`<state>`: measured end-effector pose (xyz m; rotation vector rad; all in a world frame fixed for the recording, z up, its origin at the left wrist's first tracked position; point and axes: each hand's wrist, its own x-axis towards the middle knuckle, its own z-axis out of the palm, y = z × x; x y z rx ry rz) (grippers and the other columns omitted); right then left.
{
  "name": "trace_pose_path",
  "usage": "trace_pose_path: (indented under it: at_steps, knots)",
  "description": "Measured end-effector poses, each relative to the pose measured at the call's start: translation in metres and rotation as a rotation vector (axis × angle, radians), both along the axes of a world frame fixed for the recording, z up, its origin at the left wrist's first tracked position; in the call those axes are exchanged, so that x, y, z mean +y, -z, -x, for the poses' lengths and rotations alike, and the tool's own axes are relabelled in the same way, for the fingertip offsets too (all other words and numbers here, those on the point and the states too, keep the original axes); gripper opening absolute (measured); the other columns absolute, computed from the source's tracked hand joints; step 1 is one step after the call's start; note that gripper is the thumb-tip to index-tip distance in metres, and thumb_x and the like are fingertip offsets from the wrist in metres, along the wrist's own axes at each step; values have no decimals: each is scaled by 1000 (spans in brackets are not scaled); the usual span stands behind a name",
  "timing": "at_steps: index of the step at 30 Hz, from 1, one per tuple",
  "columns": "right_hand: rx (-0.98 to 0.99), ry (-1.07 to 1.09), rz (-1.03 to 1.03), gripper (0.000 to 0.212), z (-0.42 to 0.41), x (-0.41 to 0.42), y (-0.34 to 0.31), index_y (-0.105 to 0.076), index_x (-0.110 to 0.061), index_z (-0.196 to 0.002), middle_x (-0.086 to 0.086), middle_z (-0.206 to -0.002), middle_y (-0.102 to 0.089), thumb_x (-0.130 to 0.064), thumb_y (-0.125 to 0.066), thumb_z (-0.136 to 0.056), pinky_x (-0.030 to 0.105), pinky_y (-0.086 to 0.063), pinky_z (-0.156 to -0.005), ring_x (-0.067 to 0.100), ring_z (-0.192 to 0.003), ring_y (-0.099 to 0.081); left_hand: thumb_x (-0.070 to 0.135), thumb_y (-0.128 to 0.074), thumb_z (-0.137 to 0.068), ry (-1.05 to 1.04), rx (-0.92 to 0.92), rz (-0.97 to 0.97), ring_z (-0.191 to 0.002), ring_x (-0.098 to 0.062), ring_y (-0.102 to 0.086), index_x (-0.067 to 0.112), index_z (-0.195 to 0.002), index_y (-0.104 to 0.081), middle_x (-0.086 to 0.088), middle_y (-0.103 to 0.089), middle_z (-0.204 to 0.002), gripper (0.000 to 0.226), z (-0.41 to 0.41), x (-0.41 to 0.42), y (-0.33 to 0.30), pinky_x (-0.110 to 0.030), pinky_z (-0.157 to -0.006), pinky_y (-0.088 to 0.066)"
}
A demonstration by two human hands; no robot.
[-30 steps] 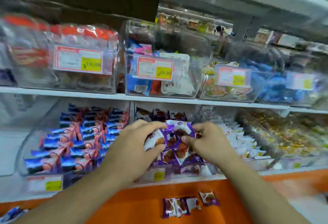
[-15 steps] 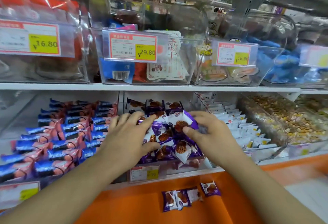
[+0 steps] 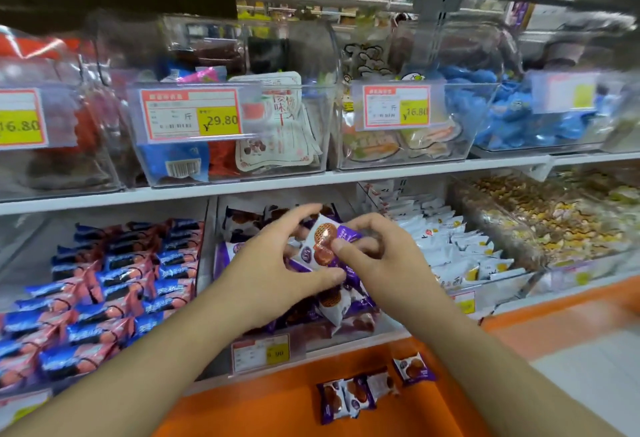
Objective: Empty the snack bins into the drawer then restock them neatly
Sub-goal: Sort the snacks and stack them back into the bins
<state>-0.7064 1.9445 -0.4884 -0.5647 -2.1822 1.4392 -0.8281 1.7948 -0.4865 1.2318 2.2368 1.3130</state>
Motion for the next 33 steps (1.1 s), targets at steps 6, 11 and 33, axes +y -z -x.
trace_pose_path:
  at_steps: [6, 11, 33]
  knots:
    - [-109, 91, -289, 17, 0, 14, 10, -65, -34, -118, -16, -108, -69, -31, -65, -101, 39, -58, -90, 6, -97, -65, 28, -87, -80, -153, 283, 190, -105, 0, -61, 38, -145, -45, 21, -62, -126, 79, 15, 16, 10, -8, -78, -43]
    - [-265, 46, -692, 41, 2, 25, 24, -59, -28, -137, -11, -137, -57, -25, -69, -98, 26, -32, -112, 12, -136, -38, 24, -81, -86, -94, 431, 419, -107, -14, -64, 41, -126, -49, 16, -65, -118, 54, 27, 25, 21, -37, -88, -58]
    - [-224, -174, -712, 47, 5, 51, 23, -73, -35, -124, -22, -133, -62, -25, -60, -80, 42, -24, -123, 12, -142, -32, 47, -42, -108, 18, 498, 461, -144, -12, -30, 43, -149, -46, 19, -40, -153, 41, 37, 14, 26, -44, -124, -14]
